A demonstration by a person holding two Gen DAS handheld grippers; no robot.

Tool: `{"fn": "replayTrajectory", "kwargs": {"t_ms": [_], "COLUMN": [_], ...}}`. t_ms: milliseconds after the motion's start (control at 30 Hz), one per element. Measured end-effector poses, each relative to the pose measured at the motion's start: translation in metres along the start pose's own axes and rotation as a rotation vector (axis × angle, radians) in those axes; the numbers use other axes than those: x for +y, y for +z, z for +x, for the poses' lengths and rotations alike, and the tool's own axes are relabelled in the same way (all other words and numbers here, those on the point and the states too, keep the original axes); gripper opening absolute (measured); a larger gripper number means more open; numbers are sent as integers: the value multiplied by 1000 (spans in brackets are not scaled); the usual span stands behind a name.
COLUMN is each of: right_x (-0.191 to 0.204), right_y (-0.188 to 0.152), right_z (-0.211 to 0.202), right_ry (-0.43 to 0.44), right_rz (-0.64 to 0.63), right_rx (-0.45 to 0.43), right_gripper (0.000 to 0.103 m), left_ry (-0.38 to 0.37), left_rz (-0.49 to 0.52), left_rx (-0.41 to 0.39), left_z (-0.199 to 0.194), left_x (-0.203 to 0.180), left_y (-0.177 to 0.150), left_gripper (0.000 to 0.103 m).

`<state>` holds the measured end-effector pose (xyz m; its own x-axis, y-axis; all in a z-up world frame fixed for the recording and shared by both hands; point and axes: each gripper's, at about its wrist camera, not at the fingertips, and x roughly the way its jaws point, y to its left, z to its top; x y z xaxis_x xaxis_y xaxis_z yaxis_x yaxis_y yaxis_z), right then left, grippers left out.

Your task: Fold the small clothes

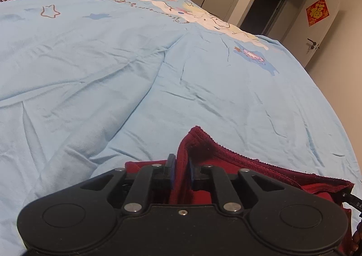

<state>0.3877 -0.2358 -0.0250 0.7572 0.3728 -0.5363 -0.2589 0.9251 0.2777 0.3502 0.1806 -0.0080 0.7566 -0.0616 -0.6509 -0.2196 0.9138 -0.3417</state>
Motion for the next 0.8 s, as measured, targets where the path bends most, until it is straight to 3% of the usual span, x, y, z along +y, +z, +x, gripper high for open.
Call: {"fn": "replayTrajectory", "kwargs": {"t_ms": [33, 100, 267, 300, 400, 633, 800], "right_x": [0, 2, 5, 6, 12, 50, 79], "right_y": [1, 1, -2, -3, -5, -26, -38], "right_z": [0, 0, -10, -13, -24, -30, -5], "right_ry": [0, -5, -70, -78, -114, -145, -198], "right_rz": [0, -8, -41, -49, -100, -388, -569], "right_rx": [-1, -5, -39, -51, -77, -56, -40], "right_gripper": [15, 23, 88, 91, 100, 103, 103], "left_ry": [7, 19, 50, 57, 72, 32, 21], "left_rz": [0, 9, 68, 85, 167, 407, 444], "left_rx": [-3, -12, -71, -87, -125, -127, -90], "left_z": [0, -3, -20, -25, -37, -41, -15], "left_x": [-1, -4, -14, -16, -28, -63, -79], "left_y": [0, -1, -7, -9, -19, -48, -42], "left_gripper": [22, 44, 78, 86, 94, 98, 101]}}
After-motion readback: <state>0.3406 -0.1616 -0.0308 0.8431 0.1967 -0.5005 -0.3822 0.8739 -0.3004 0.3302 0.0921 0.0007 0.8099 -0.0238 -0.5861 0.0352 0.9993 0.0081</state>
